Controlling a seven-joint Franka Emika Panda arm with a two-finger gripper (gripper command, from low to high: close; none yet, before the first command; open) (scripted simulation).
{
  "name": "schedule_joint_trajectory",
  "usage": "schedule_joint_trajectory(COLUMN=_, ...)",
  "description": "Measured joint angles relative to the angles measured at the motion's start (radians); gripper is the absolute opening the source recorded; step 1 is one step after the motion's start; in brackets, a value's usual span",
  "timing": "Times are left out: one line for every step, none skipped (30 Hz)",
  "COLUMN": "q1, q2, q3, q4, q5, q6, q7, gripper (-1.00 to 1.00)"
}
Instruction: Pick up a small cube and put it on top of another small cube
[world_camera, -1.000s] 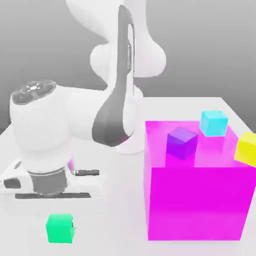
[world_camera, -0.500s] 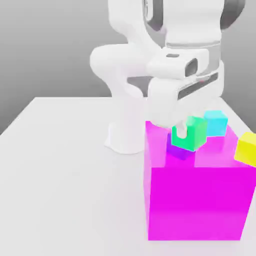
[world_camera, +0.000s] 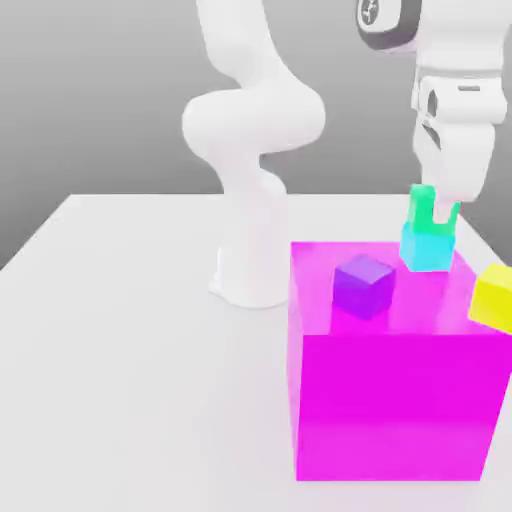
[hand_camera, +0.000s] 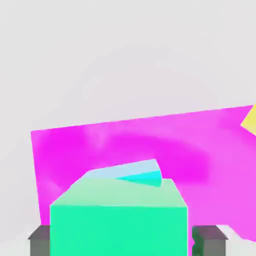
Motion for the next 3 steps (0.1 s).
schedule_joint_trajectory(q1=0.0, q2=0.0, q3=0.0, q4=0.0, q5=0.0, q6=0.0, q7=0.0, gripper=1.0)
schedule_joint_trajectory(q1=0.0, q2=0.004, q3=0.002, q4=-0.009, q5=-0.001, q6=0.013, q7=0.0, gripper=1.0)
schedule_joint_trajectory(q1=-0.001, q2=-0.001, q3=0.001, q4=0.001, q5=-0.003, q6=-0.001, q7=0.001, gripper=1.0)
